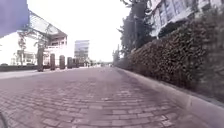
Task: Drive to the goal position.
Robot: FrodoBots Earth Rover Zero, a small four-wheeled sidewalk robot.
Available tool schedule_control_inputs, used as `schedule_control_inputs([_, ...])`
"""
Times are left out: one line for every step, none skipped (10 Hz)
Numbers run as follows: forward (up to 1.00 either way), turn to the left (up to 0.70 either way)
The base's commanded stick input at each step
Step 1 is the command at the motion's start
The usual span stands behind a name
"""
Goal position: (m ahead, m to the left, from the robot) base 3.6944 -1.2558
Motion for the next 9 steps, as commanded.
schedule_control_inputs([0.70,0.00])
schedule_control_inputs([0.70,0.00])
schedule_control_inputs([0.70,0.00])
schedule_control_inputs([0.70,0.00])
schedule_control_inputs([0.70,0.00])
schedule_control_inputs([0.70,0.00])
schedule_control_inputs([0.70,0.00])
schedule_control_inputs([0.70,0.00])
schedule_control_inputs([0.70,0.00])
